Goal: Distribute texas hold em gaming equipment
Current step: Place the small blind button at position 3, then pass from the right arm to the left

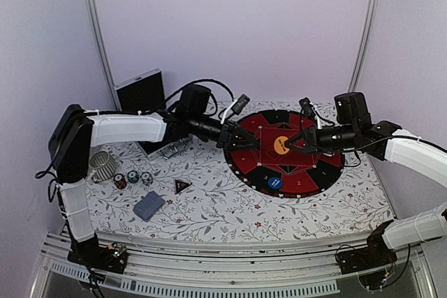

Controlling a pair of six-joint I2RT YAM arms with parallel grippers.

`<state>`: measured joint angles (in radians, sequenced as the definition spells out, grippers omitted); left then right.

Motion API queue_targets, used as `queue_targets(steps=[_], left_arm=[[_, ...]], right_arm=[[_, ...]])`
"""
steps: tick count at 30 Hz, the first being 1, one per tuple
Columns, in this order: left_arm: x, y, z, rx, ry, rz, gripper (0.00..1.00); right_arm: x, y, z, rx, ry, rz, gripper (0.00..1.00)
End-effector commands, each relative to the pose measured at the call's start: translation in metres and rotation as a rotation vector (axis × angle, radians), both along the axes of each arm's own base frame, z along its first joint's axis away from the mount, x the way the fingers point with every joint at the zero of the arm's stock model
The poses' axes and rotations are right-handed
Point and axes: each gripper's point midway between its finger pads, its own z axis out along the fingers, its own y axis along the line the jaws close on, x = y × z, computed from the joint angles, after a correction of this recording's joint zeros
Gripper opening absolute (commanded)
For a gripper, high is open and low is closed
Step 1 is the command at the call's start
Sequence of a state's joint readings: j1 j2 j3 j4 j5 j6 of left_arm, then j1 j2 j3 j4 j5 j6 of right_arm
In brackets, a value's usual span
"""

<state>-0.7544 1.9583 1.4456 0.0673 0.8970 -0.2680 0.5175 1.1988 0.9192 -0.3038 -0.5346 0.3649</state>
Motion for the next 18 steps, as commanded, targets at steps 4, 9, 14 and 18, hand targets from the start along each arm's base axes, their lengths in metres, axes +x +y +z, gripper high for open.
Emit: queue_targets(steps=[4,9,14,18], left_arm=[[-0.04,0.015,0.07,-0.29,-0.165,-0.194,0.73],[-0.052,0.012,0.063,-0.264,-0.178,-0.251,0.72],[-0.058,0.013,0.056,-0.231,-0.182,-0.274,0.56],[-0.062,0.013,0.052,-0.222,-0.169,-0.288,0.39]], right_arm=[[-0.039,0.059,0.041,0.082,-0.192,0.314,0.02],[-0.045,0.073,0.044,0.09,-0.221,0.383,0.02],[-0.046,0.076,0.05,0.112,-0.251,0.393,0.02],[-0.046,0.077,0.053,0.116,-0.259,0.393,0.02]])
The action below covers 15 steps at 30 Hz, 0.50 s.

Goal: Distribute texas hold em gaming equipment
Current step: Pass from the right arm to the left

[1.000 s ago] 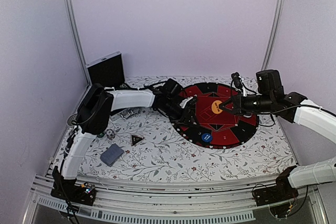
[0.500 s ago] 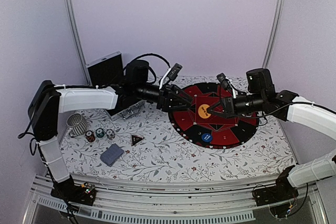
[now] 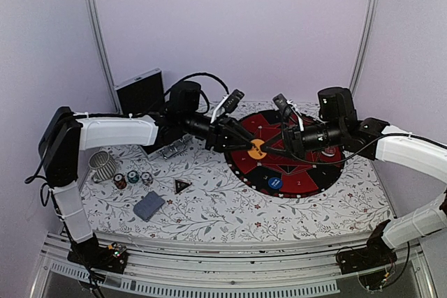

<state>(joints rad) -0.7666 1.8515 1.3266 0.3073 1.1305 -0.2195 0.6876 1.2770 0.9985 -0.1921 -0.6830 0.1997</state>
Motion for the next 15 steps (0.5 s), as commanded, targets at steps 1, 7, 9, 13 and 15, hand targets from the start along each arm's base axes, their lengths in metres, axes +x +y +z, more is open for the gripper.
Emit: queue_targets(steps=[1,7,9,13,15], left_arm=[[-0.009,-0.002,-0.001,0.003,-0.016,-0.051,0.35],[-0.011,-0.007,-0.002,0.016,-0.015,-0.045,0.0],[-0.008,-0.008,-0.002,0.023,-0.014,-0.023,0.0],[0.025,-0.012,-0.013,0.104,0.042,0.13,0.0],[0.058,-0.011,-0.027,0.182,0.115,0.253,0.0]], right_arm=[[0.0,0.006,0.018,0.043,-0.058,0.028,0.02],[0.001,0.006,0.016,0.04,-0.055,0.02,0.02],[0.002,0.005,0.015,0.036,-0.058,0.01,0.02],[0.025,-0.006,0.001,-0.027,-0.054,-0.142,0.26],[0.045,-0.024,-0.017,-0.089,-0.015,-0.27,0.39]])
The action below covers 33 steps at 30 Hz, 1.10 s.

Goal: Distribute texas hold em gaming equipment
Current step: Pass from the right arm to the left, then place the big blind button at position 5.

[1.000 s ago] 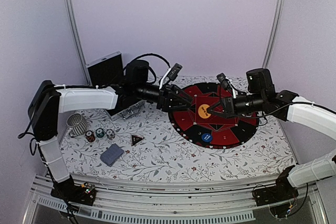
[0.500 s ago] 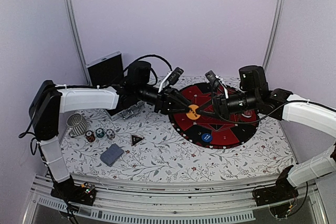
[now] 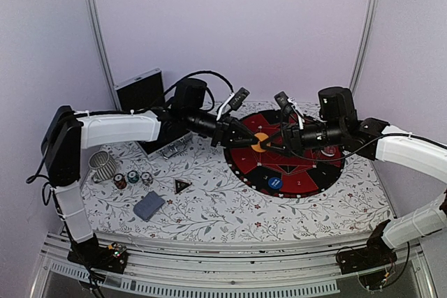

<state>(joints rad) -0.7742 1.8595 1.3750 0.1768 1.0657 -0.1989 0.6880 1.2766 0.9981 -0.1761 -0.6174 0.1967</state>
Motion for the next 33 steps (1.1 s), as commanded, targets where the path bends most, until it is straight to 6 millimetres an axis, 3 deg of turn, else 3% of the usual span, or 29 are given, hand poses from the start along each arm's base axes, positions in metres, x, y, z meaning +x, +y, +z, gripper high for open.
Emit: queue_targets(steps=[1,2,5,7,9,14,17,23,33], left_arm=[[0.071,-0.001,-0.029,0.156,0.124,0.274,0.0],[0.095,0.003,-0.052,0.214,0.189,0.348,0.0],[0.148,0.017,-0.081,0.298,0.254,0.49,0.0],[0.173,0.017,-0.094,0.351,0.196,0.554,0.0],[0.194,0.01,-0.095,0.369,0.155,0.582,0.0],[0.241,0.011,-0.127,0.442,0.141,0.706,0.0],[0.255,0.011,-0.148,0.466,0.153,0.738,0.0],[0.262,0.014,-0.192,0.528,0.19,0.777,0.0],[0.266,0.018,-0.229,0.584,0.208,0.797,0.0]], right_arm=[[0.043,-0.033,-0.025,-0.089,0.045,-0.27,0.42],[0.05,-0.045,-0.034,-0.094,0.087,-0.327,0.44],[0.063,-0.072,-0.057,-0.13,0.156,-0.471,0.45],[0.065,-0.081,-0.071,-0.17,0.18,-0.523,0.46],[0.063,-0.081,-0.081,-0.189,0.209,-0.526,0.46],[0.059,-0.089,-0.111,-0.259,0.284,-0.56,0.49],[0.055,-0.094,-0.131,-0.297,0.338,-0.58,0.49],[0.047,-0.092,-0.167,-0.357,0.442,-0.564,0.49],[0.047,-0.087,-0.184,-0.388,0.482,-0.539,0.49]])
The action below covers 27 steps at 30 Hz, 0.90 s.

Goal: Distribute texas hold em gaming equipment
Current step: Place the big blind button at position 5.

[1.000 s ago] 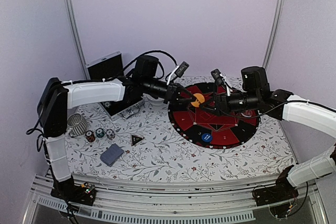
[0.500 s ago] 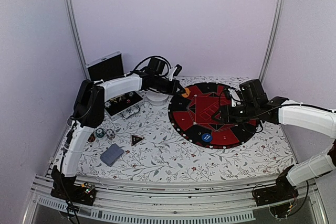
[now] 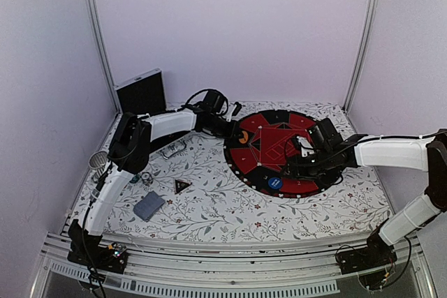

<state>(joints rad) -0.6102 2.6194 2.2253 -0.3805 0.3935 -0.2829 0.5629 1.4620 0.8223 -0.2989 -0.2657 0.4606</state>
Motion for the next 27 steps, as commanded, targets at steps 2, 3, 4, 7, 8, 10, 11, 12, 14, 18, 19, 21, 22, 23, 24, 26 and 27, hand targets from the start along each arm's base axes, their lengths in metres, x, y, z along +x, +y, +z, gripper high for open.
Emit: queue_targets(steps=[2,3,4,7,8,10,11,12,14,18,19,21,22,23,24,26,27], left_arm=[[0.005,0.004,-0.015,0.031,0.01,0.028,0.0],[0.006,0.004,-0.015,0.034,0.006,0.031,0.02],[0.006,0.005,-0.013,0.035,0.004,0.033,0.04],[0.008,0.007,-0.01,0.047,-0.015,0.04,0.07],[0.009,0.009,-0.009,0.052,-0.019,0.045,0.11],[0.009,0.01,-0.006,0.059,-0.028,0.048,0.19],[0.009,0.01,-0.006,0.06,-0.031,0.048,0.23],[0.01,0.01,-0.005,0.06,-0.033,0.048,0.27],[0.01,0.011,-0.003,0.062,-0.037,0.049,0.35],[0.014,0.014,0.005,0.075,-0.064,0.069,0.44],[0.017,0.015,0.011,0.076,-0.078,0.075,0.46],[0.02,0.016,0.023,0.081,-0.11,0.087,0.49],[0.021,0.017,0.03,0.08,-0.127,0.09,0.5],[0.023,0.017,0.036,0.08,-0.142,0.092,0.52],[0.024,0.018,0.043,0.08,-0.158,0.092,0.53],[0.023,0.017,0.055,0.072,-0.181,0.084,0.54],[0.024,0.017,0.06,0.069,-0.189,0.083,0.54]], right_arm=[[-0.003,0.004,-0.009,0.003,0.037,0.01,0.49],[-0.003,0.005,-0.009,0.003,0.038,0.014,0.49],[-0.004,0.006,-0.01,0.001,0.041,0.016,0.49],[-0.006,0.008,-0.011,0.0,0.043,0.023,0.49],[-0.005,0.008,-0.011,0.001,0.041,0.024,0.49],[-0.005,0.009,-0.009,0.002,0.039,0.025,0.49],[-0.004,0.01,-0.008,0.004,0.036,0.028,0.49],[-0.004,0.01,-0.008,0.005,0.037,0.029,0.49],[-0.004,0.011,-0.008,0.007,0.037,0.033,0.49],[-0.006,0.01,-0.01,-0.004,0.043,0.032,0.49],[-0.006,0.009,-0.012,-0.013,0.047,0.029,0.49],[-0.007,0.004,-0.018,-0.045,0.057,0.014,0.49],[-0.009,0.001,-0.022,-0.065,0.066,0.007,0.49],[-0.01,0.0,-0.025,-0.079,0.074,0.004,0.49],[-0.011,-0.001,-0.03,-0.093,0.083,0.003,0.48],[-0.013,-0.002,-0.037,-0.12,0.098,0.005,0.42],[-0.014,-0.002,-0.04,-0.136,0.105,0.004,0.4]])
